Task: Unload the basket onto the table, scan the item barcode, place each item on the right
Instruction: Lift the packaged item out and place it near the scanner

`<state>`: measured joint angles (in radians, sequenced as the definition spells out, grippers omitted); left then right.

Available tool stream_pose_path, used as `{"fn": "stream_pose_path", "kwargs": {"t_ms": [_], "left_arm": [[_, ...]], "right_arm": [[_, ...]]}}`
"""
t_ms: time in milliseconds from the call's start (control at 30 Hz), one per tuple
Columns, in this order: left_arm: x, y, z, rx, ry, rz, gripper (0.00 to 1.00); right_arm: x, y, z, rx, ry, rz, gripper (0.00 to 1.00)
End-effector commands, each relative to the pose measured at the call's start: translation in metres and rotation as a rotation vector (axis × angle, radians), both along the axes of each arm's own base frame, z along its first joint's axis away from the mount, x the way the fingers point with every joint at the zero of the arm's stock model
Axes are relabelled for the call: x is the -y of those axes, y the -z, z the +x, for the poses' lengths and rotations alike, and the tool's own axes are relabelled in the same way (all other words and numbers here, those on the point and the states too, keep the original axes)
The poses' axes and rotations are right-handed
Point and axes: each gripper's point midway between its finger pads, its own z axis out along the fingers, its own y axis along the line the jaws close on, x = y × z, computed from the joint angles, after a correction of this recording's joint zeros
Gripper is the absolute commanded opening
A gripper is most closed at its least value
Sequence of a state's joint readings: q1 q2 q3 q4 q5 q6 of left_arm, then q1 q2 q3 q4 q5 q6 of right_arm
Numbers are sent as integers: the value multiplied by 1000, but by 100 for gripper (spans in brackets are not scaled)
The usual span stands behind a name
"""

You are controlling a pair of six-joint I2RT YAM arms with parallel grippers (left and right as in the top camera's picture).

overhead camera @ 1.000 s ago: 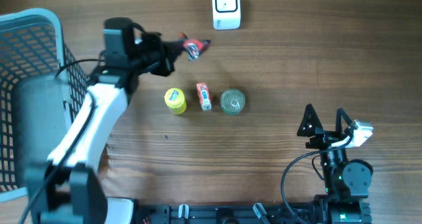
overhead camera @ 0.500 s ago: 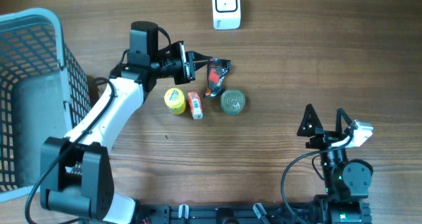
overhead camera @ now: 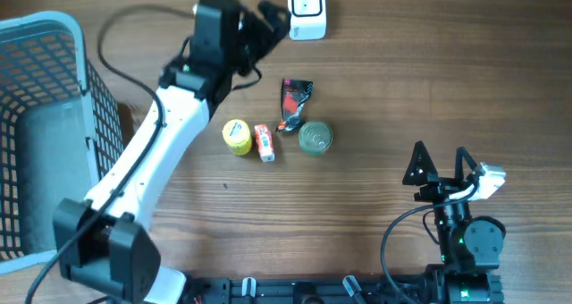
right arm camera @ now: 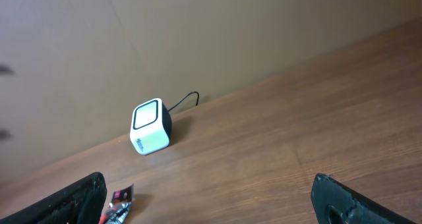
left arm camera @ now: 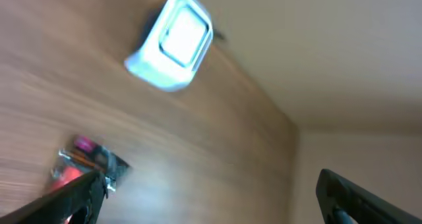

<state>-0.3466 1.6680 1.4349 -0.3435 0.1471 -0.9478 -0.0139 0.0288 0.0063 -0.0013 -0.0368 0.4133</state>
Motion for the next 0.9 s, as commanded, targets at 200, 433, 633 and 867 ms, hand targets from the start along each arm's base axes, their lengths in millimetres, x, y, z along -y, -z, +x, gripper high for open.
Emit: {"fn": "stream_pose_path", "kwargs": {"t_ms": [200,433,633,867], "left_arm": [[-76,-145,3,355,-220,914,99],[-8,-96,3,338,168,828,100],[18,-48,16,243,304,620,100],[41,65,4,-20,510,671,100]], "right_arm": [[-2,-1,0,7,-13,-18,100],[-2,-1,0,7,-13,-18,100],[-2,-1,0,7,-13,-18,100],[-2,-1,0,7,-13,-18,100]]}}
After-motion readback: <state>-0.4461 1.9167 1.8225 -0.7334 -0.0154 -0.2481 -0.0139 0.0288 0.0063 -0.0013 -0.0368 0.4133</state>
